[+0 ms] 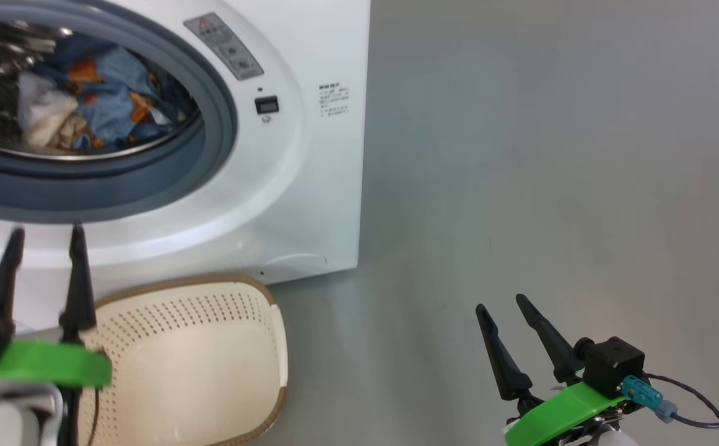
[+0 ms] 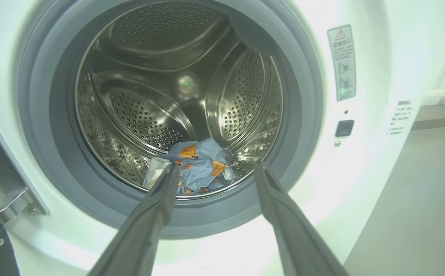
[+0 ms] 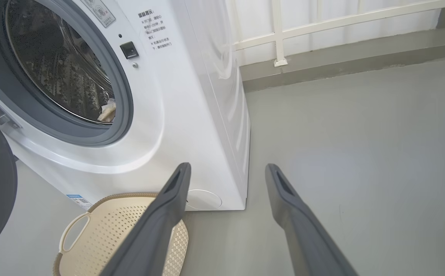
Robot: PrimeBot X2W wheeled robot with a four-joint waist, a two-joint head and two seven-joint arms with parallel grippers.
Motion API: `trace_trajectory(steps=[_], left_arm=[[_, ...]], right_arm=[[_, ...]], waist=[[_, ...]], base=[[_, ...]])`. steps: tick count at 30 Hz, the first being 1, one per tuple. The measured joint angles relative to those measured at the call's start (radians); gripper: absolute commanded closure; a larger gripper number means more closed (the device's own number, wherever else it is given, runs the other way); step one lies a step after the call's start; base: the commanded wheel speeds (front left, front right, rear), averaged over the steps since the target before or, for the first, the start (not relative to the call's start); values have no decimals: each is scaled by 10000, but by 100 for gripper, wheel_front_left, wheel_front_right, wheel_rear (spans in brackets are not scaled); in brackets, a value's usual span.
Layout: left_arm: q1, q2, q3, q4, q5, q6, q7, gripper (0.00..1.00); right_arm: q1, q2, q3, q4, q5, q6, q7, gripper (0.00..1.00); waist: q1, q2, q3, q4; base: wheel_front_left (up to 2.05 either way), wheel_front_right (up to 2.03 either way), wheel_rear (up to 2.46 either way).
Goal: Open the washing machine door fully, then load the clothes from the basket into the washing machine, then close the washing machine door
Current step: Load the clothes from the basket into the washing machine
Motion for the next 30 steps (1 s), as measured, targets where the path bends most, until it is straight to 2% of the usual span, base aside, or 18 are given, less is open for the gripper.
trace_trajectory(steps=[4,16,22,30], left_arm=[[1173,-211,228,-543,199,265,2,0],[3759,-813,506,-1482,652,516,2,0],[4405,-1147,585,-1653,865,514,2,0],[4735,-1317,807,-1586,991,424,2,0]], right_arm=[[13,0,12,50,-150,0,0,0],[390,0,-98,119,-656,0,0,0],[429,2,-188,119,-738,0,0,0],[748,2,-288,96,-844,0,0,0]], waist=[[0,0,-399,-23],[0,0,-1362,-56],[0,0,-1584,-13],[0,0,-1837,0]], base=[[0,0,0],[0,0,0],[0,0,0],[0,0,0]])
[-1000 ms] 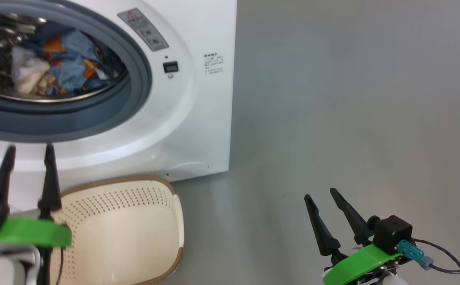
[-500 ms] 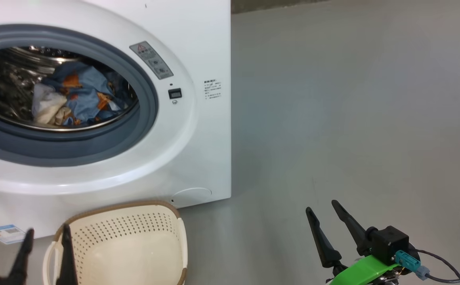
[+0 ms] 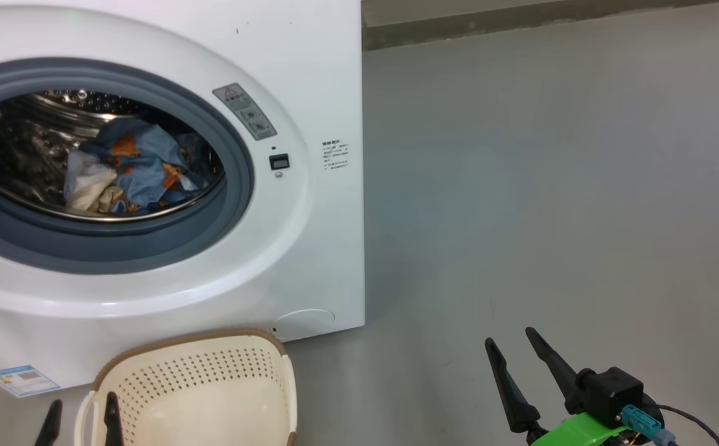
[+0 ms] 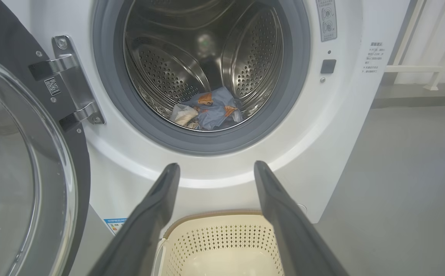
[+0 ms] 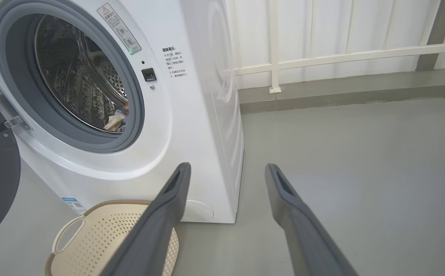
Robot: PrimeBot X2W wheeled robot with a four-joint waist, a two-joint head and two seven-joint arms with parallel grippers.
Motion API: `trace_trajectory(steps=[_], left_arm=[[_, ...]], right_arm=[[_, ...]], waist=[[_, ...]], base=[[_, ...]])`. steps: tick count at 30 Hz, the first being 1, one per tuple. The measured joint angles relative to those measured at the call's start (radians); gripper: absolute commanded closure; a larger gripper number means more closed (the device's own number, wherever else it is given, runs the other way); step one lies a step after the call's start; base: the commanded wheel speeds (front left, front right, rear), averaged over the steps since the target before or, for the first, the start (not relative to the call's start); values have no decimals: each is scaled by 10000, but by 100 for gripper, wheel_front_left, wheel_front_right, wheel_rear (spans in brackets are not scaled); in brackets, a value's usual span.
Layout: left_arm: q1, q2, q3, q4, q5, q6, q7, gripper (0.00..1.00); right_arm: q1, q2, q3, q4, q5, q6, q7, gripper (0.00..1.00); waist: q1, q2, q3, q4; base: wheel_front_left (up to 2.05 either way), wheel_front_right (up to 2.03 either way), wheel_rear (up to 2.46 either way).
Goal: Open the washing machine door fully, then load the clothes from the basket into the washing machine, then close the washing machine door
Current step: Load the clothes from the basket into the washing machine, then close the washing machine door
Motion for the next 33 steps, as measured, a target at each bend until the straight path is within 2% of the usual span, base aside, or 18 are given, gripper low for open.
trace_trajectory(steps=[27,33], left_arm=[[140,-479,309,232,98,-280,2,0],[120,-554,364,251,58,-495,2,0]], right_arm=[[14,2,-33,-100,-10,0,0,0],[9,2,-17,-56,-10,0,0,0]], waist=[[0,0,111,202],[0,0,151,247]], base=[[0,0,0],[0,0,0]])
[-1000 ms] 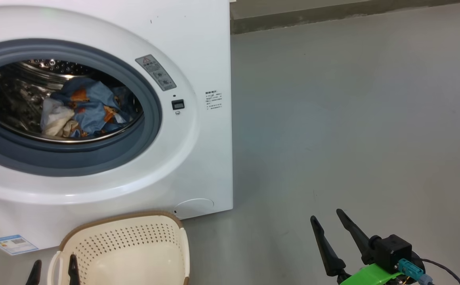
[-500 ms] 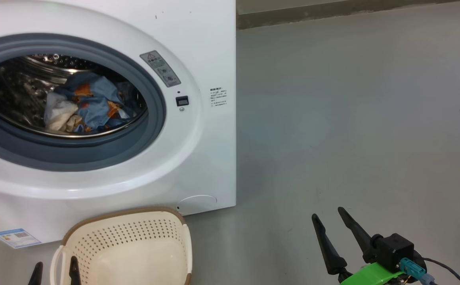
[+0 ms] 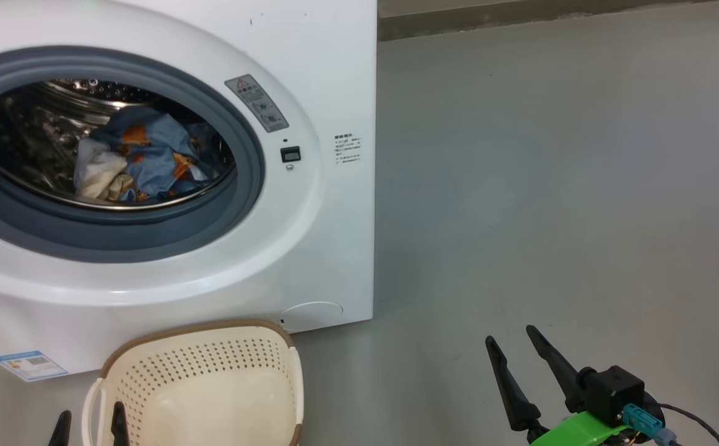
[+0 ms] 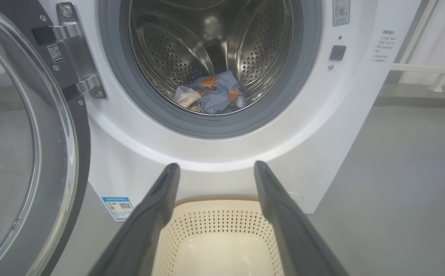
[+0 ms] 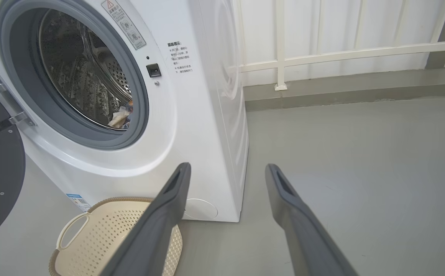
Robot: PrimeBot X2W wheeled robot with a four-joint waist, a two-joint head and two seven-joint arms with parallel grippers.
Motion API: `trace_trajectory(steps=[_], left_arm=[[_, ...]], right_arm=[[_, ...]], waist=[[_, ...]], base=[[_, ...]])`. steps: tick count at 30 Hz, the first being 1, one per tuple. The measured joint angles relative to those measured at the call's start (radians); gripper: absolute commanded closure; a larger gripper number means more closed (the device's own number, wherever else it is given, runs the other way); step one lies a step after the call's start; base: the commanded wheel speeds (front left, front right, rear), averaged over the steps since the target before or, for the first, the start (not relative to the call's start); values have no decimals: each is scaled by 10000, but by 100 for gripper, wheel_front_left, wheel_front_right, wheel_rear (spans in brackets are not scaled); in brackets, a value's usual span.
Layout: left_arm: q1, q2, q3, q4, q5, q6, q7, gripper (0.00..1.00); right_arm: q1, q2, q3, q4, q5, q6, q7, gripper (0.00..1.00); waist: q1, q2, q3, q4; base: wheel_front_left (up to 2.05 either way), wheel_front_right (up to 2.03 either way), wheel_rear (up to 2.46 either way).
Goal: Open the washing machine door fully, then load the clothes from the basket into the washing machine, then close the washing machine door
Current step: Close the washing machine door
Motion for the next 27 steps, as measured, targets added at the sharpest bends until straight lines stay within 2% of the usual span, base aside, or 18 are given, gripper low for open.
trace_trajectory(steps=[9,19,27], left_arm=[[-95,-29,245,188,15,-2,0,0],[-294,-35,341,230,113,-307,0,0],[-330,-84,451,232,219,-309,0,0]], right_arm=[[-2,0,21,19,2,0,0,0],[-39,0,75,25,2,0,0,0],[-39,0,67,35,6,0,0,0]], waist=[[0,0,15,82],[0,0,106,84],[0,0,108,96]], base=[[0,0,0],[0,0,0],[-32,32,0]])
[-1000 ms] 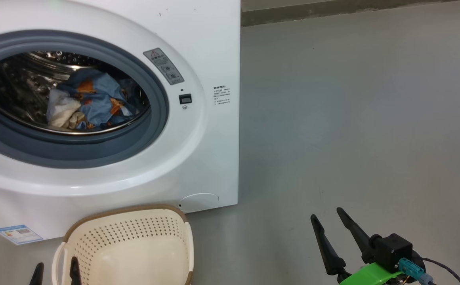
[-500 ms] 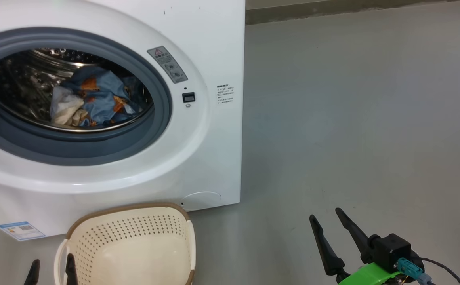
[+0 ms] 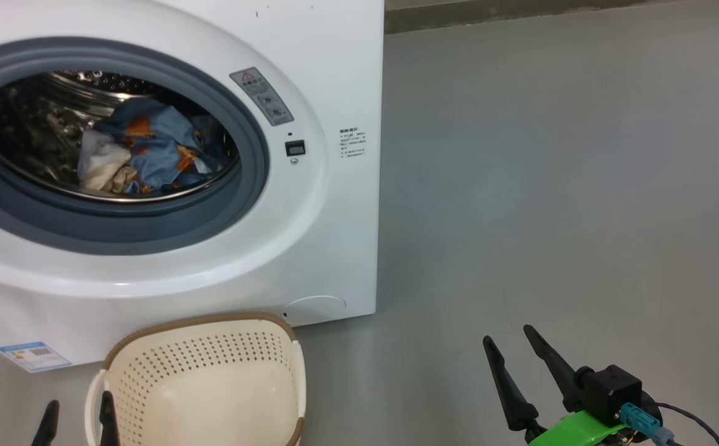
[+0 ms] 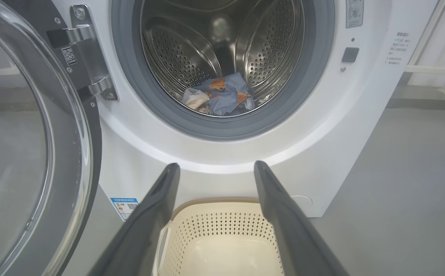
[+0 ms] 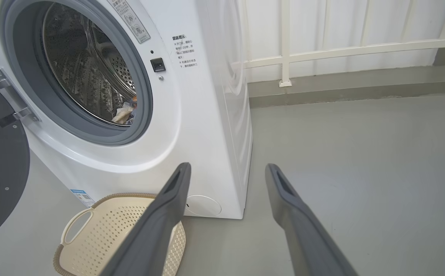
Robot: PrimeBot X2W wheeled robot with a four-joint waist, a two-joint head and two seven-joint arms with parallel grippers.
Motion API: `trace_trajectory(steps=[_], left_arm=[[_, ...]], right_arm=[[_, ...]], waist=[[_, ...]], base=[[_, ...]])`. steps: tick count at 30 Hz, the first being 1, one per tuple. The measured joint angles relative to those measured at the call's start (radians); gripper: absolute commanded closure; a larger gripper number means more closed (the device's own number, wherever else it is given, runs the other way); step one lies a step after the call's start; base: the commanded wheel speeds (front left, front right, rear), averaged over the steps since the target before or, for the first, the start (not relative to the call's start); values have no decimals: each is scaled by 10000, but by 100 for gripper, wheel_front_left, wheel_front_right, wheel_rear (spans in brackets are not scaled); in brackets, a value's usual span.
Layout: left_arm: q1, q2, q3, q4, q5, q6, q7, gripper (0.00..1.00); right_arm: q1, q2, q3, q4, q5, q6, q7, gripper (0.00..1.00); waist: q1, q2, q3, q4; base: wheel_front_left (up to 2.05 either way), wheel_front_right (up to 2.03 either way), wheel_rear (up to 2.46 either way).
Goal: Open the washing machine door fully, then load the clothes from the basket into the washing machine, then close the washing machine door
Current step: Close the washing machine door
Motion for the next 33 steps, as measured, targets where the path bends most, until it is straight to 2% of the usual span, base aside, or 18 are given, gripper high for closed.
trace_trajectory(steps=[19,33], left_arm=[[-160,-128,169,-2,337,-123,0,0],[-160,-146,132,25,410,-215,0,0]], right_arm=[[-2,0,-2,88,12,0,0,0],[3,0,-17,196,12,0,0,0]], waist=[[0,0,-100,-24],[0,0,-411,27]], base=[[-152,152,0],[-23,23,0]])
